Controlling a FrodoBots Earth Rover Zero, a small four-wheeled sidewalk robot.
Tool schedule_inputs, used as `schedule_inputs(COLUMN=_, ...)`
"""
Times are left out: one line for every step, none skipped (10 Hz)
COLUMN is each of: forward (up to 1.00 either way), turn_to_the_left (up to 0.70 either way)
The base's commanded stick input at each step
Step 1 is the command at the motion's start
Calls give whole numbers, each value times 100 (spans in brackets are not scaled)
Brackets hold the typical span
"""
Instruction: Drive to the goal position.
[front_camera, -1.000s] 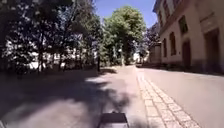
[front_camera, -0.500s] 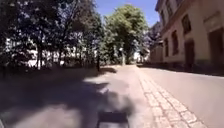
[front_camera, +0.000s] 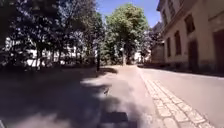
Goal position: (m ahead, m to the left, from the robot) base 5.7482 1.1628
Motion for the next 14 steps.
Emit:
schedule_inputs(forward=70, turn_to_the_left=0)
schedule_inputs(forward=70, turn_to_the_left=0)
schedule_inputs(forward=70, turn_to_the_left=0)
schedule_inputs(forward=70, turn_to_the_left=0)
schedule_inputs(forward=70, turn_to_the_left=0)
schedule_inputs(forward=70, turn_to_the_left=-1)
schedule_inputs(forward=70, turn_to_the_left=-6)
schedule_inputs(forward=70, turn_to_the_left=-11)
schedule_inputs(forward=70, turn_to_the_left=-14)
schedule_inputs(forward=70, turn_to_the_left=-14)
schedule_inputs(forward=70, turn_to_the_left=-14)
schedule_inputs(forward=70, turn_to_the_left=-14)
schedule_inputs(forward=70, turn_to_the_left=-5)
schedule_inputs(forward=70, turn_to_the_left=0)
